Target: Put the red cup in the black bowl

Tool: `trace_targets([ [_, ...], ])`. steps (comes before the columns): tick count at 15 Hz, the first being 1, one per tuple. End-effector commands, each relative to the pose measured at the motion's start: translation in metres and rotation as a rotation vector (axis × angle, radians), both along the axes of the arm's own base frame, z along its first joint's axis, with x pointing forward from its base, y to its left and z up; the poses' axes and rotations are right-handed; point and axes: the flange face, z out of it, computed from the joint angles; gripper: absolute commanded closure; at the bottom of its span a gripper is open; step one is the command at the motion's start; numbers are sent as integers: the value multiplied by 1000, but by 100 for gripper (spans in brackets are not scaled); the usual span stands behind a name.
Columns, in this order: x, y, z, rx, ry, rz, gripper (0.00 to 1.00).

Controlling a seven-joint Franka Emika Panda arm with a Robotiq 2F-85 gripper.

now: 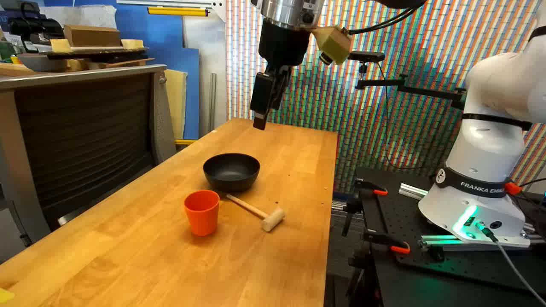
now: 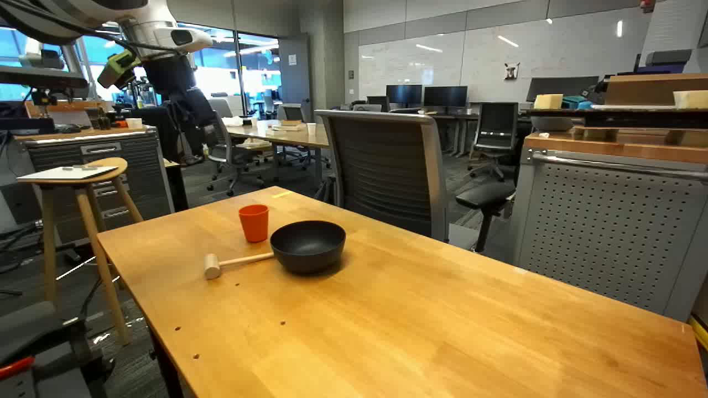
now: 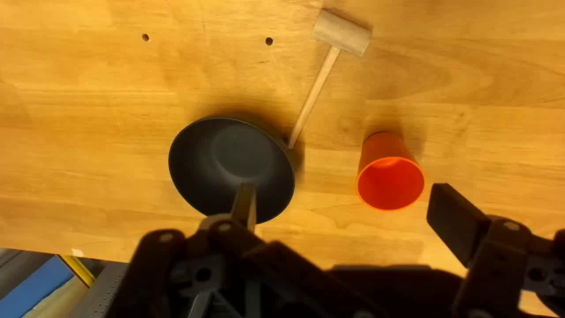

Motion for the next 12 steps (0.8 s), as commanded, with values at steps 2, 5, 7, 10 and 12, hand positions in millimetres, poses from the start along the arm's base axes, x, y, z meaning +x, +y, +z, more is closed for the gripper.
trace_targets([
  [2,2,1,4,3,-7,1,0],
  [5,2,1,6,4,-11,2,0],
  [7,24,0,-3,63,1,-36,0],
  [10,60,8,-22,114,-8,-105,0],
  [12,87,15,-38,134,-3,-136,0],
])
